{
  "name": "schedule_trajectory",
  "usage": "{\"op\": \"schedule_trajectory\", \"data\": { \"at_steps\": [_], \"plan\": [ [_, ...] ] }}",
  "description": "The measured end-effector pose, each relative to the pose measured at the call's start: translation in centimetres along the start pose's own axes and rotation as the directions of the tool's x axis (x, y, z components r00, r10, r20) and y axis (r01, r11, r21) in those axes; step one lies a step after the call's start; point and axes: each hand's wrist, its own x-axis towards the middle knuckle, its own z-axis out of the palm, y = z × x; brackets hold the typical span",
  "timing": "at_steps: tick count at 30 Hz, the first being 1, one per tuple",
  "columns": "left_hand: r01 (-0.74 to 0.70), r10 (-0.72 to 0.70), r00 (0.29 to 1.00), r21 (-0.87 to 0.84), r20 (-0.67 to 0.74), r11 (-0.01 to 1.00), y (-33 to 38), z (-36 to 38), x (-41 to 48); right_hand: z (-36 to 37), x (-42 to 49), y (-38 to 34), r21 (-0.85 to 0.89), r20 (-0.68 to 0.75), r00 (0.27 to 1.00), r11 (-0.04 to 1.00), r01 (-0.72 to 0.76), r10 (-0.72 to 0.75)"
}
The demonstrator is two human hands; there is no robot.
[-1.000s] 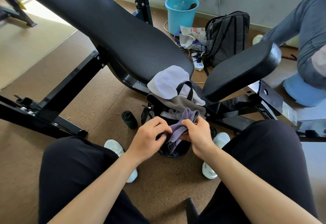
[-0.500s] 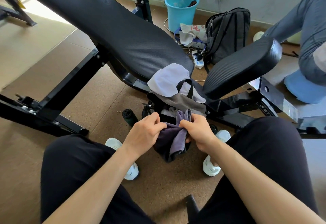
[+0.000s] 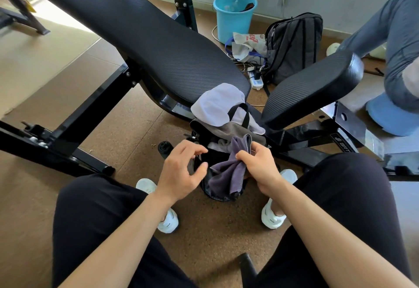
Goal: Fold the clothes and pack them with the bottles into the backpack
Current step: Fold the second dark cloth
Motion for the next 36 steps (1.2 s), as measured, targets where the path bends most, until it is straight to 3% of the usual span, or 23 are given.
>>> {"op": "schedule_trajectory", "data": {
  "at_steps": [4,10,13,17,20,22,24,26,28,30,33,35,36],
  "plan": [
    [0.107,-0.108,0.99,0.023,0.088,0.994,1.1,2.0,-0.5,0.6,-0.1,0.2,0.058,0.008,1.0,0.998,0.013,-0.013],
    [0.237,-0.235,0.971,0.071,-0.032,0.969,1.3,3.0,-0.4,1.0,-0.6,0.4,0.04,0.069,0.995,0.997,0.07,-0.073],
    [0.28,-0.273,0.958,0.085,-0.087,0.956,0.6,2.8,-0.4,1.1,-0.5,0.4,0.015,0.024,0.994,0.994,0.104,-0.105],
    [0.16,-0.154,0.985,0.08,-0.074,0.984,-0.2,2.3,-0.6,1.0,-0.4,0.4,-0.006,-0.02,0.993,0.993,0.115,-0.115],
    [-0.053,0.053,0.999,-0.042,0.012,0.998,0.7,2.1,-1.0,1.0,-0.5,0.2,0.087,-0.009,0.998,0.994,0.061,-0.06],
    [-0.079,0.091,0.992,-0.134,0.084,0.988,1.3,2.2,-1.3,1.0,-0.5,0.1,0.182,-0.008,1.0,0.983,0.008,-0.007],
    [-0.008,0.015,0.999,-0.171,0.041,0.985,1.3,2.2,-1.4,0.7,-0.3,-0.2,0.264,-0.005,0.999,0.963,-0.051,0.054],
    [0.138,-0.155,0.984,-0.178,-0.083,0.974,0.8,2.1,-1.0,0.2,-0.1,-0.4,0.305,0.003,0.994,0.947,-0.101,0.105],
    [0.37,-0.423,0.896,-0.299,-0.134,0.879,0.0,1.8,-0.2,-0.1,0.1,-0.7,0.338,0.043,0.988,0.929,-0.154,0.148],
    [0.53,-0.605,0.795,-0.546,0.051,0.65,-0.1,1.4,0.4,-0.3,0.2,-0.8,0.361,0.068,0.978,0.909,-0.208,0.197],
    [0.577,-0.538,0.762,-0.753,0.36,0.315,0.6,1.6,0.4,-0.1,0.4,-0.5,0.328,0.002,0.969,0.915,-0.235,0.248],
    [0.604,-0.475,0.752,-0.765,0.456,0.222,1.3,1.9,0.2,0.1,0.6,0.1,0.271,-0.066,0.97,0.94,-0.208,0.234],
    [0.628,-0.47,0.743,-0.74,0.477,0.241,1.5,2.1,0.2,0.2,0.5,0.2,0.24,-0.095,0.972,0.953,-0.187,0.215]
  ]
}}
